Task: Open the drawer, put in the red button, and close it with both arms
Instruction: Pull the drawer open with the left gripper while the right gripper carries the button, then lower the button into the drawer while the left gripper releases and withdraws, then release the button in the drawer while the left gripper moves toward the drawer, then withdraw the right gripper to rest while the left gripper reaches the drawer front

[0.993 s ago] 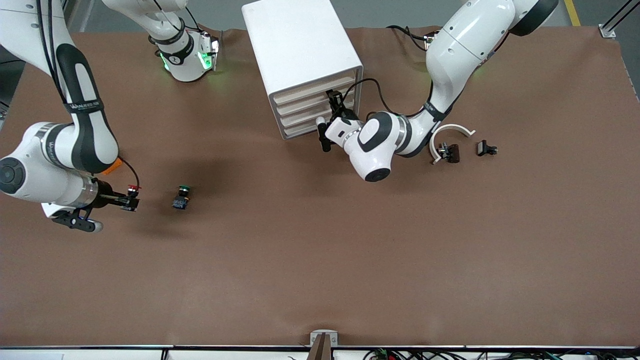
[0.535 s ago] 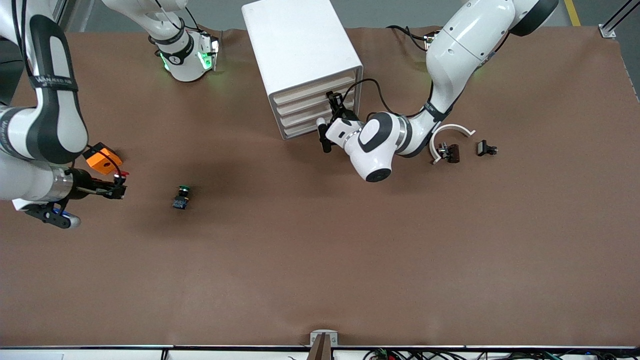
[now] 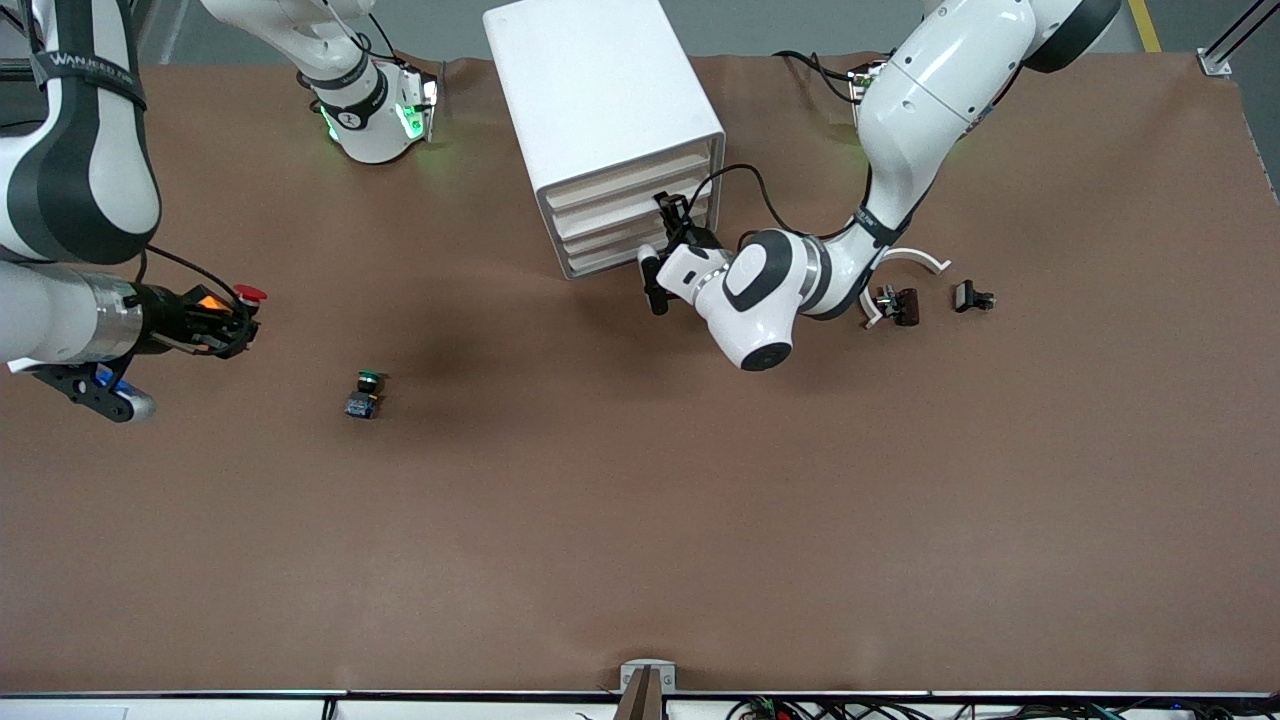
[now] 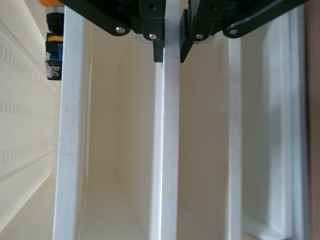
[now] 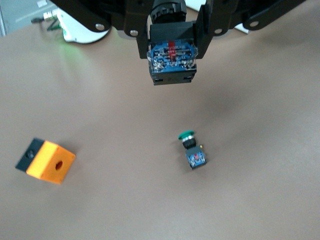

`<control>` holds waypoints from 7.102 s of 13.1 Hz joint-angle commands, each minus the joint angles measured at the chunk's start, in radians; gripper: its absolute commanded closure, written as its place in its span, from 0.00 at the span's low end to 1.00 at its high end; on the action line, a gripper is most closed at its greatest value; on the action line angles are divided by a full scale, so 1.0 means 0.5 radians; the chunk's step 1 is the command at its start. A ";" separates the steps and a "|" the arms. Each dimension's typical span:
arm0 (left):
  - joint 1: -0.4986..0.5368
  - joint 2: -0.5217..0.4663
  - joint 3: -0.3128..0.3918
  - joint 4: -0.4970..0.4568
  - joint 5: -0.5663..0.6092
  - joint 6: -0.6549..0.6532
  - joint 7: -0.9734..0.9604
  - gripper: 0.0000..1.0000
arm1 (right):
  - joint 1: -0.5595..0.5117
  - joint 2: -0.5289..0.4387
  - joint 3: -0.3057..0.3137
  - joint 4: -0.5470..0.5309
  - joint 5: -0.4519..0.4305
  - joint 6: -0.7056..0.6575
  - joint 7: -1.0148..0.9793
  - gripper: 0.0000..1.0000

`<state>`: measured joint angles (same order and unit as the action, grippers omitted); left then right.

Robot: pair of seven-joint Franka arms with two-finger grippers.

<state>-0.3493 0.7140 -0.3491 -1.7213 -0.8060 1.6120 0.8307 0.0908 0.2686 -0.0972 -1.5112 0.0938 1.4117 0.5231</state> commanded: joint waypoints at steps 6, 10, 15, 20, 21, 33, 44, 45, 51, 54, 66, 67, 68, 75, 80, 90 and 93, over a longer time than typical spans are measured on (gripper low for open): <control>0.033 0.008 0.173 0.178 -0.002 0.028 0.023 0.94 | 0.339 -0.006 0.007 0.335 0.009 -0.375 0.723 1.00; 0.085 0.014 0.204 0.233 0.004 0.028 0.026 0.93 | 0.698 -0.009 0.007 0.347 0.024 -0.369 1.217 1.00; 0.152 0.029 0.238 0.289 0.001 0.028 0.026 0.91 | 0.999 -0.009 0.020 0.381 0.116 -0.292 1.794 1.00; 0.202 0.060 0.238 0.347 -0.002 0.028 0.026 0.83 | 1.229 0.000 0.020 0.415 0.190 -0.155 2.224 1.00; 0.199 0.069 0.238 0.347 -0.011 0.031 0.020 0.75 | 1.275 0.006 0.020 0.415 0.190 -0.109 2.306 1.00; 0.404 -0.145 0.229 0.350 -0.076 0.022 -0.176 0.00 | 1.689 0.217 0.016 0.412 0.190 0.379 3.000 1.00; 0.815 -0.655 0.238 0.344 0.630 -0.184 -0.505 0.00 | 1.895 0.463 0.013 0.396 0.174 0.698 3.384 1.00; 0.888 -0.697 0.238 0.338 0.658 -0.187 -0.505 0.00 | 1.901 0.496 0.013 0.396 0.174 0.753 3.423 1.00; 1.076 -0.808 0.220 0.484 1.114 -0.159 -0.559 0.00 | 1.929 0.647 0.010 0.390 0.162 0.873 3.473 1.00; 1.064 -0.784 0.223 0.491 1.173 -0.052 -0.826 0.00 | 1.941 0.687 0.007 0.387 0.162 0.923 3.494 1.00; 0.702 -0.508 0.217 0.491 1.483 0.319 -1.933 0.00 | 1.932 0.751 0.004 0.317 0.131 0.962 3.498 1.00; 0.662 -0.498 0.220 0.491 1.529 0.323 -2.013 0.00 | 1.932 0.751 0.004 0.317 0.131 0.966 3.494 0.83; 0.610 -0.492 0.217 0.491 1.620 0.329 -2.072 0.00 | 1.932 0.751 0.004 0.320 0.128 0.966 3.491 0.24; 0.555 -0.477 0.210 0.485 1.588 0.381 -2.376 0.00 | 1.819 0.663 0.001 0.402 0.101 0.789 2.919 0.00; 0.426 -0.428 0.213 0.476 1.581 0.494 -2.541 0.00 | 1.479 0.506 0.016 0.494 0.107 0.411 2.070 0.00; -0.065 -0.207 0.217 0.485 1.600 0.850 -3.219 0.00 | 0.608 0.209 -0.011 0.491 -0.024 0.125 0.039 0.00; -0.212 -0.140 0.223 0.485 1.606 0.957 -3.486 0.00 | 0.350 0.184 -0.017 0.491 -0.117 0.000 -0.630 0.00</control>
<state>-0.4245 0.6233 -0.2467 -1.4904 -0.0047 2.0682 -0.8501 0.3428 0.3836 -0.1243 -1.2507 0.0586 1.4468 0.3786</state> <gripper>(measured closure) 0.000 0.000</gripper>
